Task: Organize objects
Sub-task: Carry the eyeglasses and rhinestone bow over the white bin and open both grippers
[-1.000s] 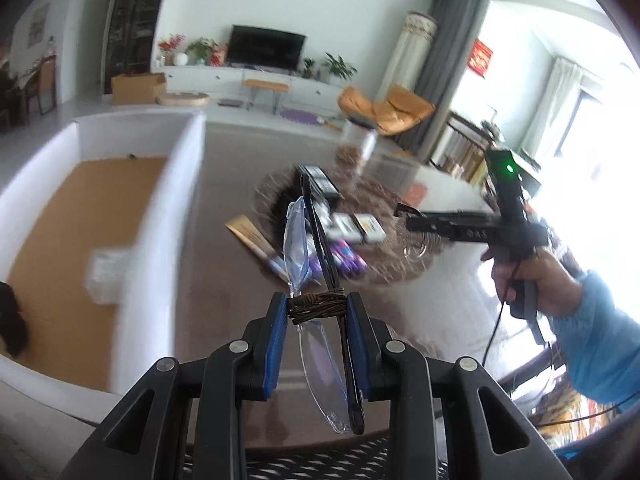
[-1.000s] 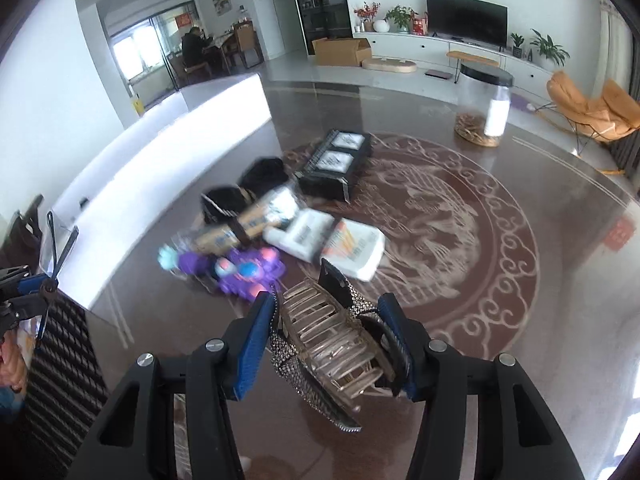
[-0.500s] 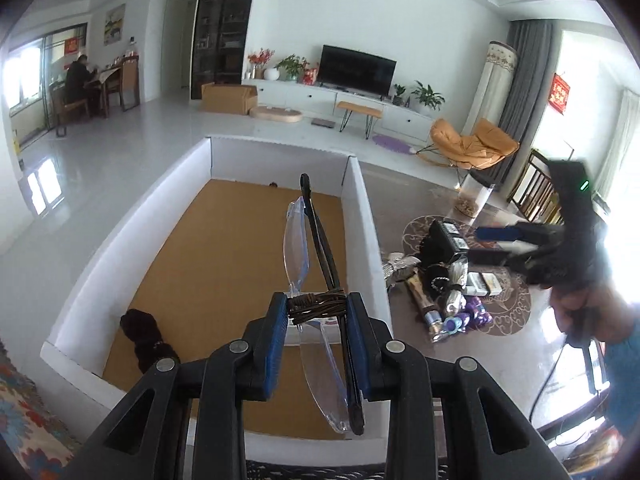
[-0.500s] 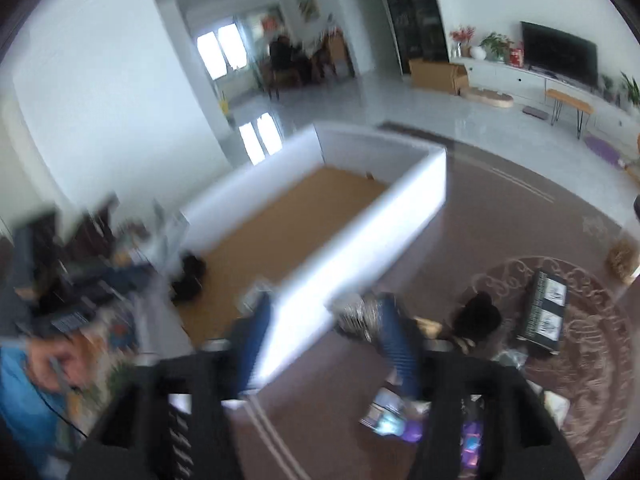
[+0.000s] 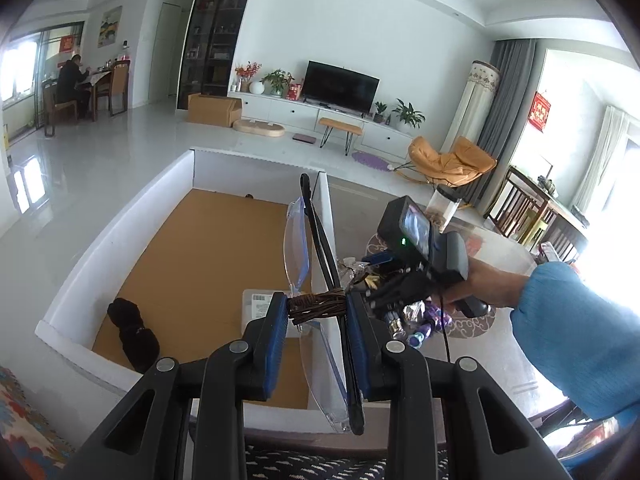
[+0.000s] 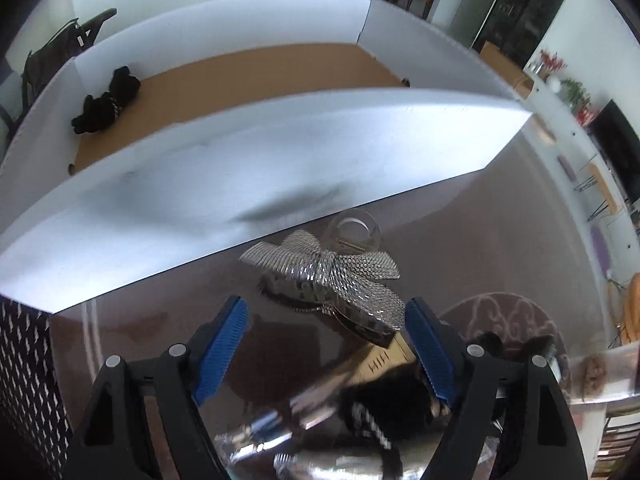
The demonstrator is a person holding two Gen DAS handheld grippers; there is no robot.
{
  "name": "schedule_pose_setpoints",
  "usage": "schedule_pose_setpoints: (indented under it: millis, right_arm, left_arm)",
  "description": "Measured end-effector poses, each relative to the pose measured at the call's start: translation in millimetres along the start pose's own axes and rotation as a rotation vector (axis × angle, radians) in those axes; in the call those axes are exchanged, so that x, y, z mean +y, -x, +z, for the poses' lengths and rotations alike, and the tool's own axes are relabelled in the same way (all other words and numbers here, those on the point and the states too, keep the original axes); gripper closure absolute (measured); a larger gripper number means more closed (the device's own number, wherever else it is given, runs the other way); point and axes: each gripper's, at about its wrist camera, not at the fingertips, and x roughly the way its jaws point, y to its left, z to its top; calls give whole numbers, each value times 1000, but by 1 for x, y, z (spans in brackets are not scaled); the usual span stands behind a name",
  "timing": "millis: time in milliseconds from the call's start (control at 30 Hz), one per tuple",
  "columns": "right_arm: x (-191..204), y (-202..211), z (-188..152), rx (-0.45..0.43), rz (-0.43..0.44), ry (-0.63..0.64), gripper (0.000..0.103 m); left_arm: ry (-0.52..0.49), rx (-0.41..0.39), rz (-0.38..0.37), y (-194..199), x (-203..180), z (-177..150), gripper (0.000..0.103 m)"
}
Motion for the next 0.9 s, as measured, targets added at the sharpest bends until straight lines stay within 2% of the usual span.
schedule_pose_setpoints:
  millis: [33,67,100,133,233,400,500,533,600,733,900]
  right_arm:
    - [-5,0,0,-19,46,-40,54]
    - [-12,2,0,-31,102,-101,64]
    - [-14,6,-3,-51,102,-119,74]
    - [-12,11,-7,-67,100,-113,78]
    - [-7,23,-22,-79,75,-101,81]
    - [-7,67,-52,-166,73,-161,85]
    - [-5,107,-58,-242,66,-187,96]
    - [-6,120,-57,-265,62,-197,95]
    - [-1,142,-44,-322,76,-204,96]
    - [37,172,0,-429,178,-193,97]
    - [94,168,51,-465,307,-182,97]
  left_arm:
    - [-5,6,8,-1,0,-2,74]
    - [-7,10,10,-1,1,-4,74]
    - [-5,13,6,-2,1,-6,74]
    - [-1,17,1,-2,2,-7,74]
    - [20,27,-17,-6,3,-11,74]
    - [40,32,-27,-8,5,-13,74]
    - [51,51,-14,-14,13,-9,74]
    - [60,58,-11,-17,16,-7,74]
    - [84,75,-3,-26,26,-2,74]
    - [128,104,32,-43,46,9,74]
    - [152,144,105,-68,74,21,73]
